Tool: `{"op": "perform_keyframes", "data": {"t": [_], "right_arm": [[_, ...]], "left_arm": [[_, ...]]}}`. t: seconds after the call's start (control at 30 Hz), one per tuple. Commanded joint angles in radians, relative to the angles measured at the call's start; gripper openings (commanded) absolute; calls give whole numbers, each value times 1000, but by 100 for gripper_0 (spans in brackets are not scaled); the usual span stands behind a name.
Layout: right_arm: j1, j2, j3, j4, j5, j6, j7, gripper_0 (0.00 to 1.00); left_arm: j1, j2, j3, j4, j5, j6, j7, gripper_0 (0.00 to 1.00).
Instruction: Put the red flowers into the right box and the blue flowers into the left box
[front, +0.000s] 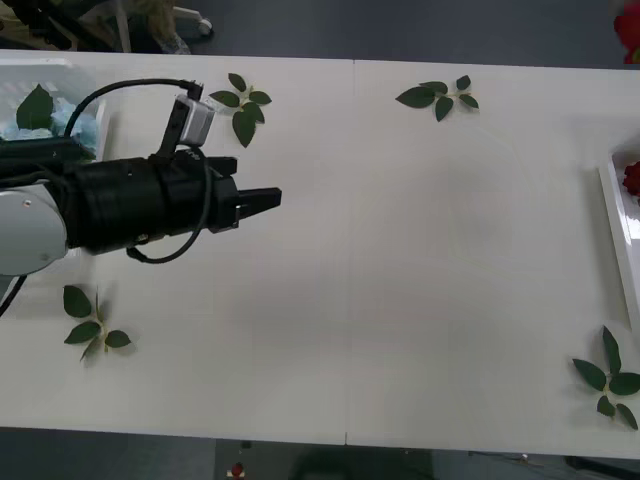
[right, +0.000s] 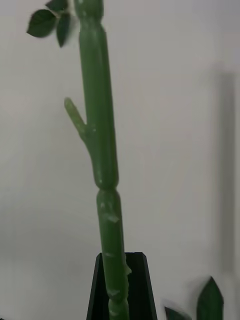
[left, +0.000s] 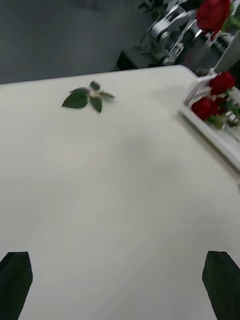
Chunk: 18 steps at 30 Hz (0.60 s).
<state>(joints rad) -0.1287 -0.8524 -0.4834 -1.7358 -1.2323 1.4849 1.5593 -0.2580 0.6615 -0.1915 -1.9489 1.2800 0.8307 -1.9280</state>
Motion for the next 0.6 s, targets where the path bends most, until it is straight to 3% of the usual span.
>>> {"op": "perform_keyframes", "data": {"t": [0.03, 0.27, 0.6], "right_arm": [[61, -47, -4, -30, 97, -55, -15, 0], [153, -50, -3, -30, 246, -175, -15, 0], [202, -63, 31, 30, 381, -265, -11, 0]], "left_arm": [[34, -69, 50, -59, -126, 91, -46, 100], [108, -220, 156, -165, -355, 258, -57, 100], [201, -270, 187, -194, -455, 254, -83, 100]]}}
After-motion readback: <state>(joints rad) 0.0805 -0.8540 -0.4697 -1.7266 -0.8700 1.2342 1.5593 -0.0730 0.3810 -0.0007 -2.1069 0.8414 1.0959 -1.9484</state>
